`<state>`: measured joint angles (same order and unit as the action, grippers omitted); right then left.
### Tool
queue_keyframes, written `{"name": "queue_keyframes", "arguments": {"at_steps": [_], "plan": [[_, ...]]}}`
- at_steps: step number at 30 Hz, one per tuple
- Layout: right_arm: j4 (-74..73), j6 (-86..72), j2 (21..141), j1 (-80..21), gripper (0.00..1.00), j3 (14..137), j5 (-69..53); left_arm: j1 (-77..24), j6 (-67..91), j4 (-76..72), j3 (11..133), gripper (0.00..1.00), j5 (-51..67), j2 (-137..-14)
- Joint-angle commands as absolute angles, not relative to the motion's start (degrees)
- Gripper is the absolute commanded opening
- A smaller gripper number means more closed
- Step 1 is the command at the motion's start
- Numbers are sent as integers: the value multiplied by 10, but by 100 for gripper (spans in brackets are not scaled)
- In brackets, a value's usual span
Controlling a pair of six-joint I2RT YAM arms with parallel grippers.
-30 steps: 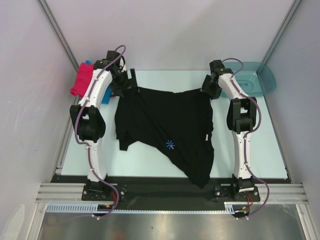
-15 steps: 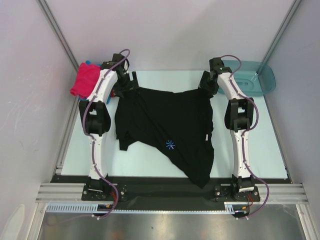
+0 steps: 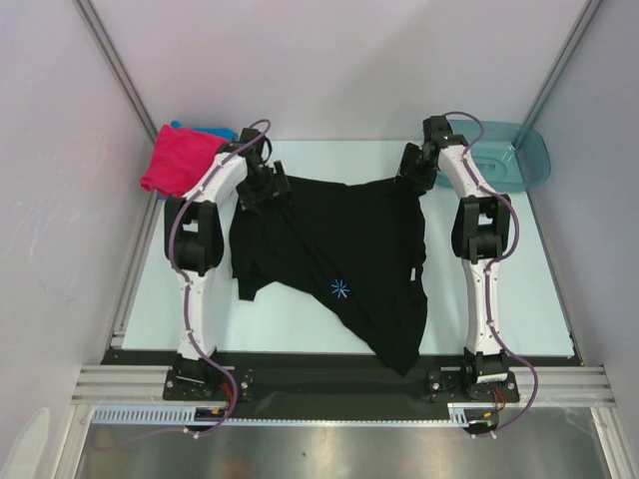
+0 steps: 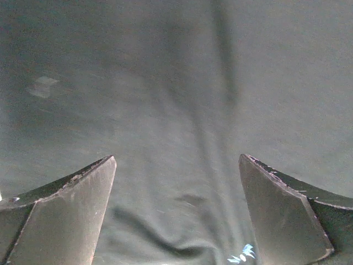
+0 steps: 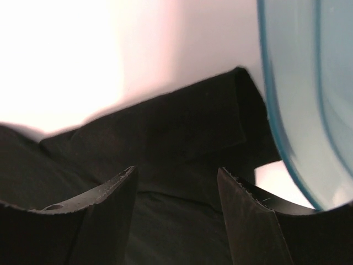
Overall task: Fold and stack the t-shirts
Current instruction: Flatten the tshirt out
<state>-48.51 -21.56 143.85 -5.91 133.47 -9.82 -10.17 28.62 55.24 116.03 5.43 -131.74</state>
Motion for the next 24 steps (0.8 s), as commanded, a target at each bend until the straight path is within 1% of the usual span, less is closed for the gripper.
{"name": "queue_keyframes", "arguments": {"at_steps": [1,5,9,11,13,14,16,18,20,24], "plan": [[-477,-214,1383,-61,65,1320,-141,-125,323,463,1122,100,101,-1208],[-487,-197,1367,-55,65,1317,-148,-132,373,464,1057,100,40,-1150],[-491,-191,1332,-47,65,1298,-142,-132,391,473,996,100,46,-1096],[-498,-178,1304,-54,65,1294,-141,-134,384,518,998,100,47,-1085],[-504,-178,1282,-59,65,1289,-139,-139,381,565,1006,100,6,-1058],[-503,-181,1272,-61,65,1285,-139,-138,383,615,1008,100,1,-1049],[-502,-180,1246,-62,65,1280,-136,-137,403,658,999,100,-15,-1021],[-504,-174,1236,-62,66,1279,-136,-155,415,688,977,100,-35,-997],[-502,-173,1232,-62,66,1280,-134,-186,429,725,947,100,-103,-965],[-500,-179,1230,-59,66,1282,-148,-216,470,738,872,100,-124,-925]]}}
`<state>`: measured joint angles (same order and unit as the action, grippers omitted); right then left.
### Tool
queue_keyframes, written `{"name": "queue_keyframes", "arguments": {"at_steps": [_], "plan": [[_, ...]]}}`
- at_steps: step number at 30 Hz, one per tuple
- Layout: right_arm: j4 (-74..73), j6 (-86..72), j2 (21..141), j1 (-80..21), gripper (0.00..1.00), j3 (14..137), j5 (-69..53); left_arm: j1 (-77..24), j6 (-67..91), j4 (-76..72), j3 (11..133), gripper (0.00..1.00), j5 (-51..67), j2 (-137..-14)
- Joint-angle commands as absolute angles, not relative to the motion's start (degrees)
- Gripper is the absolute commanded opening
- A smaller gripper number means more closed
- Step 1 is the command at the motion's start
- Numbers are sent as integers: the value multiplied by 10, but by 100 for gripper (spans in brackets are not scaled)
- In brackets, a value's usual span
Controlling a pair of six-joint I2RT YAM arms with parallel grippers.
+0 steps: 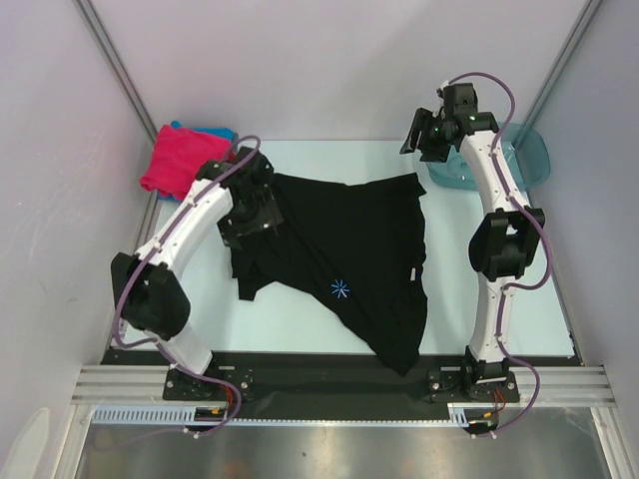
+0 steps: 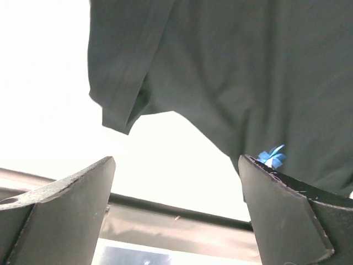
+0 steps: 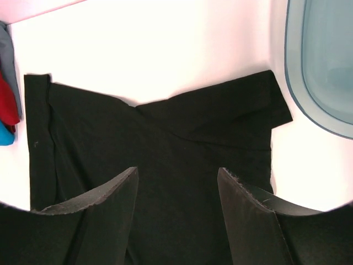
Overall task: Fold and stack the t-shirts
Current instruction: Flatten the tshirt out
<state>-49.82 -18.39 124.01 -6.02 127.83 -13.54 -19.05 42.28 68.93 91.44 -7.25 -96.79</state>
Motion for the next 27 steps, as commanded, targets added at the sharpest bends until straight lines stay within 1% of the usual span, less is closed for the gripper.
{"name": "queue_keyframes", "arguments": {"at_steps": [1,4,5,8,9,14,19,25,27], "plan": [[-500,-181,1230,-59,66,1283,-149,-226,477,739,860,100,-129,-921],[-497,-191,1230,-59,66,1283,-161,-270,510,747,811,100,-145,-901],[-495,-192,1231,-59,65,1281,-163,-301,534,752,803,100,-148,-896],[-495,-198,1228,-59,65,1281,-170,-356,589,802,791,100,-191,-887],[-494,-199,1227,-59,65,1279,-172,-365,601,809,768,100,-201,-884],[-489,-218,1227,-52,63,1269,-200,-375,676,833,712,100,-230,-863],[-486,-220,1220,-52,62,1255,-207,-376,729,837,652,100,-228,-835],[-480,-222,1213,-53,62,1238,-215,-377,727,782,621,99,-287,-816],[-478,-222,1213,-54,62,1238,-215,-377,732,752,601,95,-299,-813]]}}
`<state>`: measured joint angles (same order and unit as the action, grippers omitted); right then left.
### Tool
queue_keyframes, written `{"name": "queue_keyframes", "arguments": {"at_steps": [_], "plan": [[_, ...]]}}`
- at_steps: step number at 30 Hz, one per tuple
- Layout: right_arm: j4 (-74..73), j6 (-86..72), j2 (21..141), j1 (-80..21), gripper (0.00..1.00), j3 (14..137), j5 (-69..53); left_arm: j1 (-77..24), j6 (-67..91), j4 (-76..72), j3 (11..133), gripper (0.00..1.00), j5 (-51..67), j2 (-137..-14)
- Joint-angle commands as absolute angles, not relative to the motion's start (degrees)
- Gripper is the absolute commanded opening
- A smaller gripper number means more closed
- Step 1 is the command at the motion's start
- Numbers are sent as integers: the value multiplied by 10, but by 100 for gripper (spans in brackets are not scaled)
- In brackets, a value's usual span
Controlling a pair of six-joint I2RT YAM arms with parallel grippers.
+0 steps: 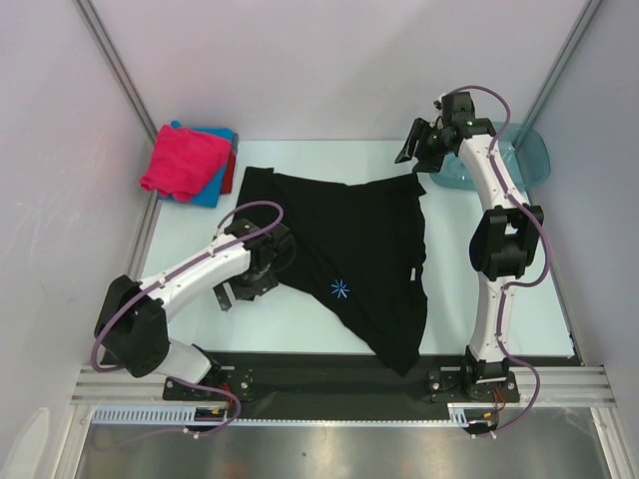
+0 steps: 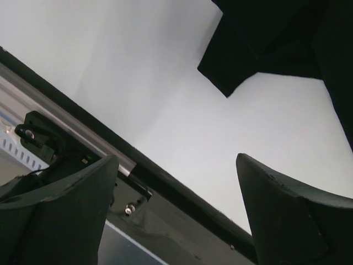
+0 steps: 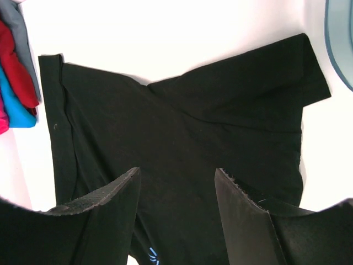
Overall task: Fold and stack the t-shirts
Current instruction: Flatten the tshirt out
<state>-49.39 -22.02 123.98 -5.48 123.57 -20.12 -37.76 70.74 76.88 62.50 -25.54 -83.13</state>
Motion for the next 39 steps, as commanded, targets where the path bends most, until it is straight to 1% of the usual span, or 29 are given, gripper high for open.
{"name": "queue_keyframes", "arguments": {"at_steps": [1,2,3,5,6,8,10,13,15,16,17,20,22,24,28,35,39], "plan": [[-477,-221,1213,-54,62,1238,-214,-377,726,716,592,93,-303,-809],[-477,-221,1211,-54,62,1238,-214,-377,717,696,581,87,-308,-803],[-477,-221,1213,-54,62,1238,-214,-377,717,679,557,85,-309,-792],[-476,-221,1214,-55,62,1239,-215,-376,698,615,536,82,-308,-781],[-476,-220,1213,-55,62,1239,-214,-377,696,605,529,82,-316,-777],[-476,-217,1213,-58,62,1238,-213,-377,672,558,513,87,-323,-769],[-475,-216,1214,-60,62,1237,-213,-377,653,497,485,88,-323,-773],[-475,-216,1216,-64,62,1238,-215,-377,632,488,487,88,-344,-793],[-474,-217,1216,-64,62,1238,-215,-377,615,466,480,86,-352,-801],[-474,-217,1216,-64,62,1237,-216,-377,604,443,476,84,-359,-803],[-472,-217,1218,-64,62,1237,-220,-377,598,433,474,79,-363,-812],[-472,-219,1219,-64,62,1238,-221,-376,584,407,468,70,-374,-834],[-472,-220,1218,-64,62,1238,-223,-377,589,410,472,71,-373,-845],[-473,-220,1217,-64,62,1238,-221,-376,595,411,467,78,-367,-847],[-472,-220,1219,-64,62,1236,-224,-376,599,388,442,81,-362,-838],[-471,-220,1217,-64,62,1231,-228,-360,635,382,404,81,-337,-847],[-471,-222,1217,-64,62,1229,-229,-355,635,374,399,78,-334,-856]]}}
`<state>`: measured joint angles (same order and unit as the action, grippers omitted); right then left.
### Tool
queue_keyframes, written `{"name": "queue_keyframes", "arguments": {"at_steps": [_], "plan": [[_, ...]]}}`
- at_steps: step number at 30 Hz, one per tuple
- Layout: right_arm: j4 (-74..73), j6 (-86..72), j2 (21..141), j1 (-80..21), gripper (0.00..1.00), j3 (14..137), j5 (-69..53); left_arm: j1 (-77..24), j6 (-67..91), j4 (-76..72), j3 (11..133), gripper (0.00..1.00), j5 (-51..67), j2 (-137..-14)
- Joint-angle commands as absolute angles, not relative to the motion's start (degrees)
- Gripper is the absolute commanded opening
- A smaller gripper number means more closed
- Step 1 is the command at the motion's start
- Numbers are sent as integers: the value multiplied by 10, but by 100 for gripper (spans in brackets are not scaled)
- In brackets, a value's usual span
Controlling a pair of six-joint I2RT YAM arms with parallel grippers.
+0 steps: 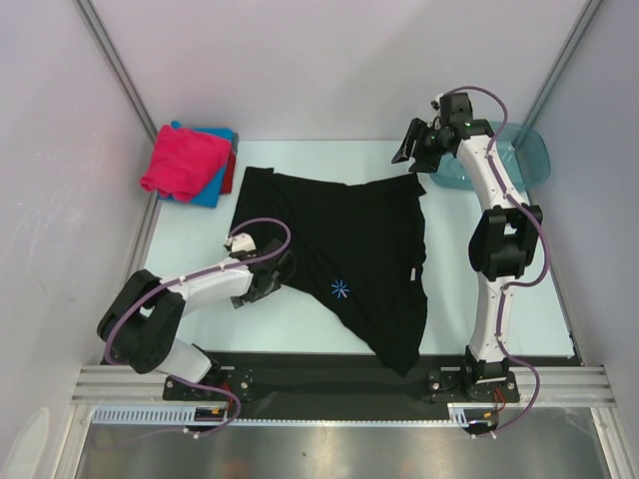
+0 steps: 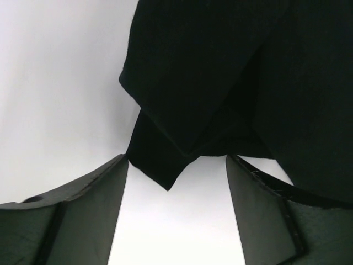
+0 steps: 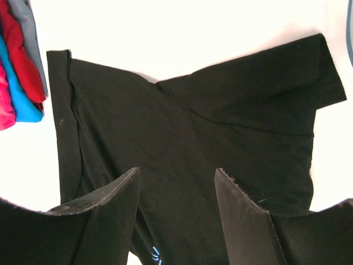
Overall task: Fold and stack the t-shirts
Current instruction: Flatten the tshirt out
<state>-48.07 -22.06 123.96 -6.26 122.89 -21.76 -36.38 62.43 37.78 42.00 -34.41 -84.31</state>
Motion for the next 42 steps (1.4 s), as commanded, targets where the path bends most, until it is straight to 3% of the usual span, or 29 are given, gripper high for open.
{"name": "queue_keyframes", "arguments": {"at_steps": [1,9,12,15,28,42], "plan": [[-470,-222,1217,-64,62,1228,-230,-355,632,375,401,75,-335,-860],[-468,-223,1219,-64,62,1228,-232,-346,638,385,403,53,-331,-871],[-468,-224,1219,-63,62,1227,-231,-345,639,393,406,35,-334,-871],[-468,-223,1220,-64,62,1225,-230,-345,642,408,411,0,-333,-870],[-466,-220,1223,-67,62,1213,-230,-377,605,552,497,0,-340,-703],[-461,-224,1231,-68,62,1204,-240,-397,634,703,569,0,-230,-546]]}}
